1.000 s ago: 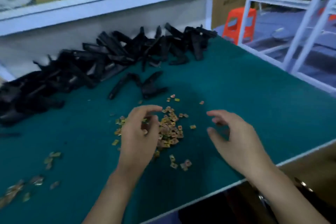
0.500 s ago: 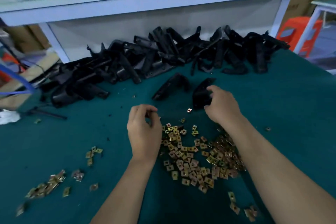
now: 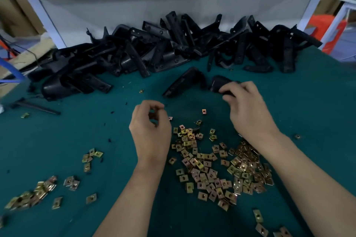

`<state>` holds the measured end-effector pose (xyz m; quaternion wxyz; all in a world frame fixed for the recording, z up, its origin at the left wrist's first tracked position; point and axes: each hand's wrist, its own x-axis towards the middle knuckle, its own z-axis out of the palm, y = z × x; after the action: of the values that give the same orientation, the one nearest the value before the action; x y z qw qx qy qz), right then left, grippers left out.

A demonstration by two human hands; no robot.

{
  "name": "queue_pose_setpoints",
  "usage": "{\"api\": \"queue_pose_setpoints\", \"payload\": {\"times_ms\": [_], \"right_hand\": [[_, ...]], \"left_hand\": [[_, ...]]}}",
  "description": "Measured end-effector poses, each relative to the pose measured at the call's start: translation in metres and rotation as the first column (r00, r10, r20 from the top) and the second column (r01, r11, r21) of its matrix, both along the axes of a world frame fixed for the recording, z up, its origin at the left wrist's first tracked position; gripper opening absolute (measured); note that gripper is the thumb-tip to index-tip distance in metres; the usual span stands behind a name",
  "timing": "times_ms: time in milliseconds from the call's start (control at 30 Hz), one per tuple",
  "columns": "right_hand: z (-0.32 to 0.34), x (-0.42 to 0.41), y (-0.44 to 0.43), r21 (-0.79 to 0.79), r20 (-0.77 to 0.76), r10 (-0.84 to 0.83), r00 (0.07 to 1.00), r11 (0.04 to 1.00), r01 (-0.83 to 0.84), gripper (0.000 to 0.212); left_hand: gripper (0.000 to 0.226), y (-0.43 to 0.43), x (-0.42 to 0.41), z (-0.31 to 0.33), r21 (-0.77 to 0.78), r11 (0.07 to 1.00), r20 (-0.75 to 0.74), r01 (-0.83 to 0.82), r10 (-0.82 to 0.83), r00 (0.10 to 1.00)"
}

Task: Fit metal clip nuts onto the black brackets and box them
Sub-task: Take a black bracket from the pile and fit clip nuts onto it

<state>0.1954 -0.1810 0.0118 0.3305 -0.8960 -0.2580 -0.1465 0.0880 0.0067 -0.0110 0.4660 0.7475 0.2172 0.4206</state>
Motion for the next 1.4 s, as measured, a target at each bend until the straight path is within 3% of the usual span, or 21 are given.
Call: {"api": "queue_pose_setpoints", "payload": {"times_ms": [67,167,267,367,433,500,567,667,700,733,800,833,867,933,1000,1067,1167,1267,1400], "right_hand": [[0.013,-0.01,0.0,0.233,0.054,-0.011,0.998,0.973,-0.002,0.018],[0.034,-0.025,0.001,0.56,0.015,0.064,0.998,0.826,-0.062,0.017],[0.041,-0.033,0.002,0.657,-0.15,0.21,0.966,0.751,-0.062,0.019],[0.036,-0.04,0.006,0.658,-0.465,0.405,0.787,0.753,0.001,0.018],[0.03,-0.044,0.009,0.629,-0.6,0.5,0.624,0.777,-0.017,0.02],[0.027,-0.051,0.013,0.649,-0.658,0.595,0.46,0.759,-0.053,0.023],[0.025,-0.056,0.018,0.685,-0.663,0.659,0.356,0.725,-0.066,0.026],[0.023,-0.063,0.022,0.685,-0.683,0.677,0.275,0.724,-0.081,0.03],[0.022,-0.063,0.022,0.658,-0.695,0.653,0.3,0.747,-0.1,0.031],[0.021,-0.06,0.021,0.6,-0.699,0.598,0.392,0.789,-0.133,0.031],[0.018,-0.052,0.015,0.379,-0.592,0.404,0.698,0.903,-0.201,0.029],[0.018,-0.048,0.011,0.257,-0.493,0.339,0.802,0.937,-0.238,0.026],[0.017,-0.046,0.009,0.156,-0.426,0.339,0.839,0.941,-0.301,0.02],[0.013,-0.049,0.008,-0.054,-0.397,0.389,0.831,0.894,-0.445,0.011],[0.005,-0.055,0.011,-0.223,-0.368,0.372,0.852,0.855,-0.469,0.018],[0.003,-0.058,0.013,-0.231,-0.343,0.368,0.864,0.859,-0.457,0.023],[0.006,-0.061,0.014,-0.192,-0.385,0.387,0.838,0.855,-0.483,0.026],[0.008,-0.063,0.015,-0.153,-0.418,0.397,0.817,0.856,-0.494,0.024],[0.006,-0.063,0.015,-0.128,-0.423,0.406,0.81,0.858,-0.497,0.022]], "left_hand": [[0.02,-0.001,0.001,0.0,-0.017,0.999,0.009,0.036,-0.036,0.999],[0.012,-0.002,0.0,0.0,-0.072,0.992,0.072,0.099,-0.094,0.993],[0.012,0.004,0.001,0.001,-0.237,0.961,0.172,0.144,-0.105,0.979],[0.014,0.017,0.002,0.005,-0.477,0.819,0.266,0.32,-0.213,0.94],[0.029,0.023,0.001,0.009,-0.595,0.614,0.34,0.519,-0.392,0.855],[0.053,0.028,-0.001,0.01,-0.611,0.48,0.331,0.629,-0.567,0.754],[0.067,0.03,-0.002,0.009,-0.557,0.443,0.268,0.703,-0.705,0.656],[0.053,0.028,-0.003,0.01,-0.547,0.316,0.283,0.775,-0.802,0.526],[0.04,0.026,-0.002,0.01,-0.559,0.289,0.297,0.777,-0.806,0.513],[0.029,0.025,-0.002,0.011,-0.58,0.274,0.311,0.767,-0.796,0.519],[0.023,0.026,-0.001,0.011,-0.62,0.292,0.328,0.728,-0.747,0.579],[0.024,0.028,0.0,0.012,-0.632,0.315,0.327,0.708,-0.72,0.612],[0.024,0.03,0.001,0.012,-0.639,0.337,0.323,0.691,-0.698,0.639],[0.02,0.034,0.001,0.011,-0.656,0.347,0.34,0.67,-0.657,0.673],[0.02,0.036,0.001,0.011,-0.674,0.299,0.399,0.675,-0.621,0.674],[0.021,0.037,0.002,0.01,-0.679,0.275,0.424,0.681,-0.609,0.67],[0.024,0.038,0.001,0.009,-0.643,0.344,0.358,0.685,-0.655,0.665],[0.04,0.038,-0.001,0.009,-0.615,0.387,0.311,0.687,-0.682,0.662],[0.042,0.035,-0.001,0.01,-0.613,0.375,0.316,0.695,-0.69,0.651]]}}
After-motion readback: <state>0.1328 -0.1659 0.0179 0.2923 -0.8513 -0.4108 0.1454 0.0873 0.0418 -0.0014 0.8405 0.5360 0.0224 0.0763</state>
